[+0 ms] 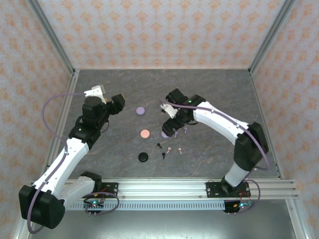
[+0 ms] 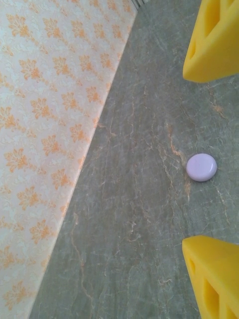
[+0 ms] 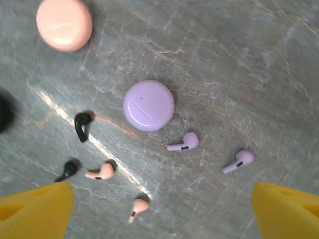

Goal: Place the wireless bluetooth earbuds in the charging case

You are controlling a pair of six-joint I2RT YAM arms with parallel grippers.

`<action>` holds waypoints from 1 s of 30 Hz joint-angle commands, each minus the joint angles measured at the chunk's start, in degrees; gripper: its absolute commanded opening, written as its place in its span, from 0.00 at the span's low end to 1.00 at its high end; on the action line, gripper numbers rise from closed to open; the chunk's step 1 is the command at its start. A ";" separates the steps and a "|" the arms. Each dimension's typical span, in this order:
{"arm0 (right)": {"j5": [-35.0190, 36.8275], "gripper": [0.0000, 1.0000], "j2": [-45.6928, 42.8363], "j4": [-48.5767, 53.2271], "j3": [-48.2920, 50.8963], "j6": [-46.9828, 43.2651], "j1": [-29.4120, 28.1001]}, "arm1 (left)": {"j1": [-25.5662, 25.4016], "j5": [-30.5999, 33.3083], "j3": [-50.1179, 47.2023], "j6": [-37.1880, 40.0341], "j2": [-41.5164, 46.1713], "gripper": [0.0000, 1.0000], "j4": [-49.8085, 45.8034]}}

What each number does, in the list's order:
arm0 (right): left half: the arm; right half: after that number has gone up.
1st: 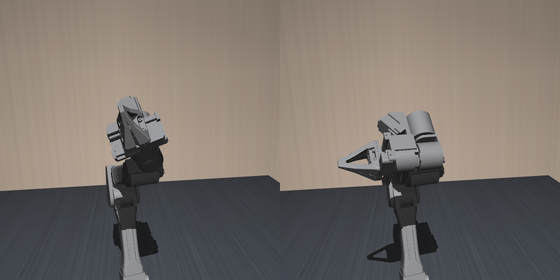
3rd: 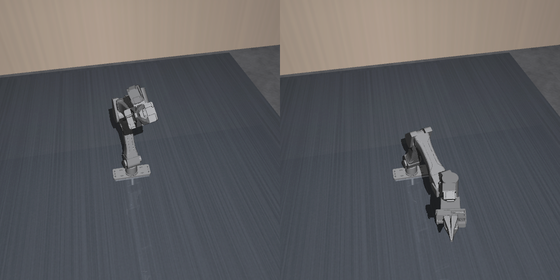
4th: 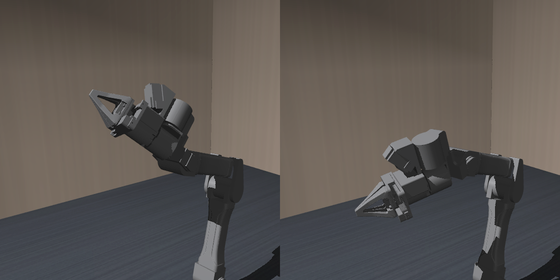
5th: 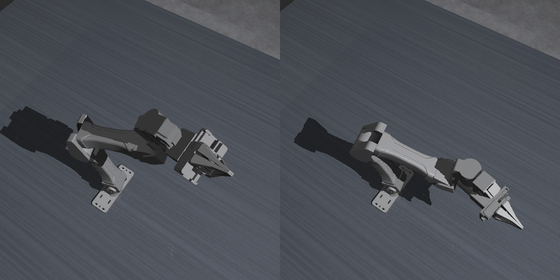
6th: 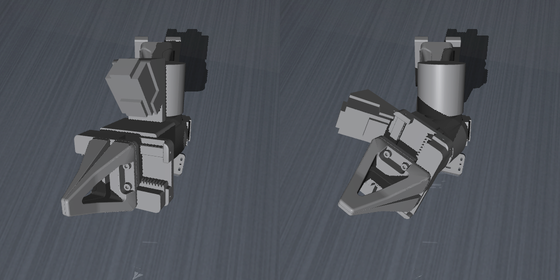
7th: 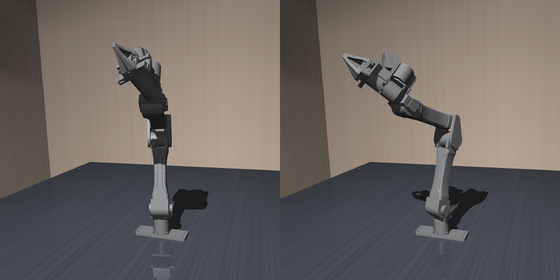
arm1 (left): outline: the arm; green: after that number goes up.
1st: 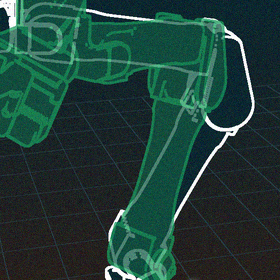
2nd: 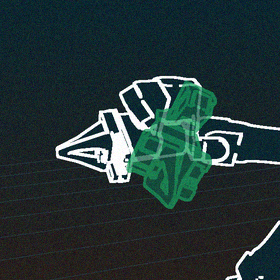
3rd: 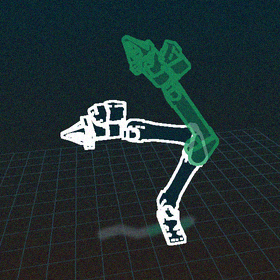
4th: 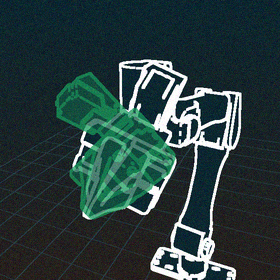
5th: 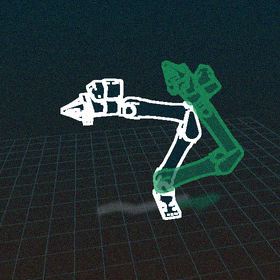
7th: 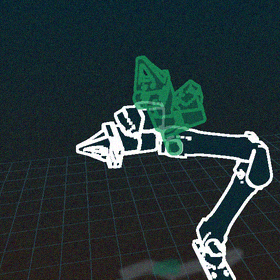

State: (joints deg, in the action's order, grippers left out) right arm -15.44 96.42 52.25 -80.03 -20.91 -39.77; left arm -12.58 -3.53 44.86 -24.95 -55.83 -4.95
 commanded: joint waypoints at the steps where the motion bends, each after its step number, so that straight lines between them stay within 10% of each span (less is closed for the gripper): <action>1: 0.64 0.93 3.05 4.77 -3.01 -17.36 -0.05 | 0.70 2.33 -0.39 1.31 1.83 0.80 -2.92; 9: -0.90 0.93 10.78 4.84 -8.31 -26.93 -0.10 | 0.69 4.17 -1.07 2.18 4.14 0.81 -4.87; 30: -11.64 0.87 23.98 5.31 -14.38 -17.94 -1.45 | 0.69 5.88 -2.06 2.63 5.12 0.81 -6.18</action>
State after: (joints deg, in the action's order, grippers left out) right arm -26.02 119.35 55.75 -92.75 -39.68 -41.10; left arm -12.58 0.54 43.44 -23.44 -51.46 -10.11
